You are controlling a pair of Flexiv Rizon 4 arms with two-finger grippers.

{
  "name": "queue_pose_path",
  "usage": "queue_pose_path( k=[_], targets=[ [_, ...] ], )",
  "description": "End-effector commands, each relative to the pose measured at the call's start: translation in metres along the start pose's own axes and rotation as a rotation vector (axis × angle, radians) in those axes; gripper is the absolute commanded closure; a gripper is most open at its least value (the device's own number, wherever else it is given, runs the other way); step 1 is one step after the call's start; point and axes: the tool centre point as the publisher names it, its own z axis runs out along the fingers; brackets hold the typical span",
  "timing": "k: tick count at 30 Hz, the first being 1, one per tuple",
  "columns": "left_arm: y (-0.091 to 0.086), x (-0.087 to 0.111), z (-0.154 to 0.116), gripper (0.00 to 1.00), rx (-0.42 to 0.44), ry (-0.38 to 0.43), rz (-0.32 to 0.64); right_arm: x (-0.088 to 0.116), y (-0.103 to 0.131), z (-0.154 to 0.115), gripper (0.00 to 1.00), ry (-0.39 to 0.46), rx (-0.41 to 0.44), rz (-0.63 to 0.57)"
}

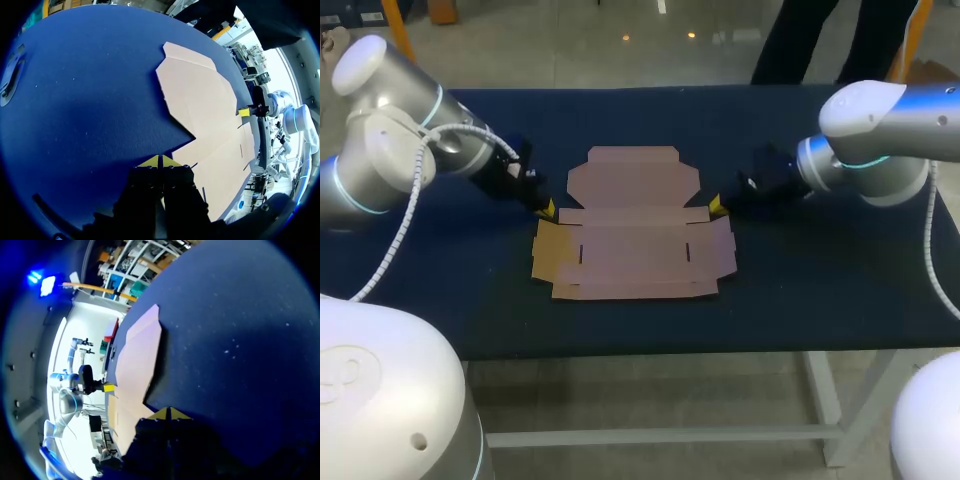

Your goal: Assemble the packaging by folding the flat box into shape, placing the metal phone stand inside, and closing the box properly

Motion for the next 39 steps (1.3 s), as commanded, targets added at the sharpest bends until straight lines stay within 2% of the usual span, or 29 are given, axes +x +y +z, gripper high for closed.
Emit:
queue_pose_path(
  k=[1,12,39],
  targets=[
    [0.003,0.001,-0.002,1.0,0.002,-0.002,-0.001,-0.002,-0.005,-0.003,1.0,0.011,-0.002,0.008],
    [0.005,0.001,0.0,1.0,-0.013,0.007,0.0,0.0,-0.006,0.005,1.0,0.013,0.023,0.037],
    [0.008,0.009,0.007,1.0,-0.041,0.067,0.041,0.01,-0.005,0.007,1.0,0.027,0.009,0.01]
  ],
)
